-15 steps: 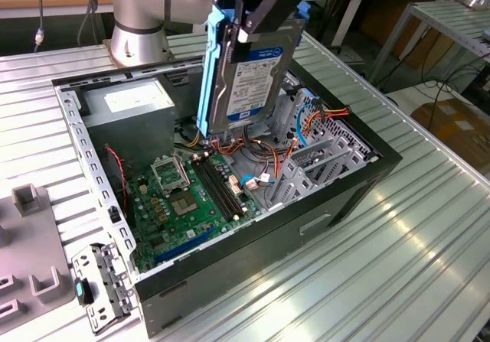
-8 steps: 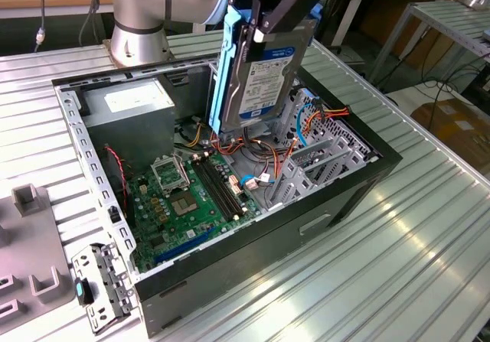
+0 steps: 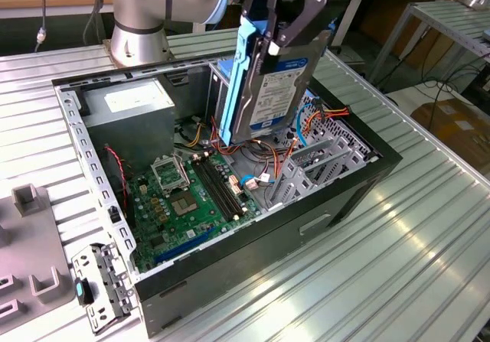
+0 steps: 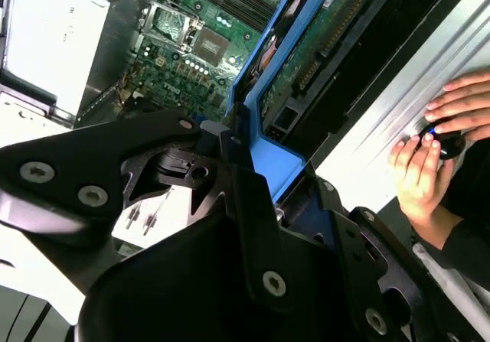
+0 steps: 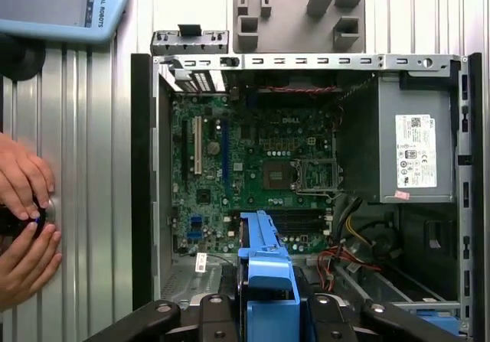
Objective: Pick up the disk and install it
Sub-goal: 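Insert the disk into the insertion slot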
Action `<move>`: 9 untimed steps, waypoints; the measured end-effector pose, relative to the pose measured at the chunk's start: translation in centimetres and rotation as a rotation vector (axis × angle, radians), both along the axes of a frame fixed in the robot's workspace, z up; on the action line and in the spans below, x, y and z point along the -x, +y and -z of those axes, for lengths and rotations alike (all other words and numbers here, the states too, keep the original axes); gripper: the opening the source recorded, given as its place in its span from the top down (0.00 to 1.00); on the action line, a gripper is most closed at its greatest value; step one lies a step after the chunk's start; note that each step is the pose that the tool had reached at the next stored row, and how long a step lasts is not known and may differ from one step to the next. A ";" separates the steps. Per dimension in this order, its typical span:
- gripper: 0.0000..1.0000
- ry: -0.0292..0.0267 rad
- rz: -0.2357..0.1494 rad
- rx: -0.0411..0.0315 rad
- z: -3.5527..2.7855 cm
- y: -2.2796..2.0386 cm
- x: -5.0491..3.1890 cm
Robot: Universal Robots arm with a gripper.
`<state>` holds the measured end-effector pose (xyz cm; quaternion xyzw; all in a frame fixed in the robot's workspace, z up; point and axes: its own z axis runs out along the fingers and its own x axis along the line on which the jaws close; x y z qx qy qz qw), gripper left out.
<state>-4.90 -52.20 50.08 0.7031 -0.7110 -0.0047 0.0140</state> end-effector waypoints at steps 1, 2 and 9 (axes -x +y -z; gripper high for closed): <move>0.63 0.0000 0.000 0.0001 0.03 -0.26 -0.36; 0.63 0.0000 0.000 0.0001 0.05 -0.39 -0.72; 0.63 0.0000 0.000 0.0001 0.43 -1.23 -3.64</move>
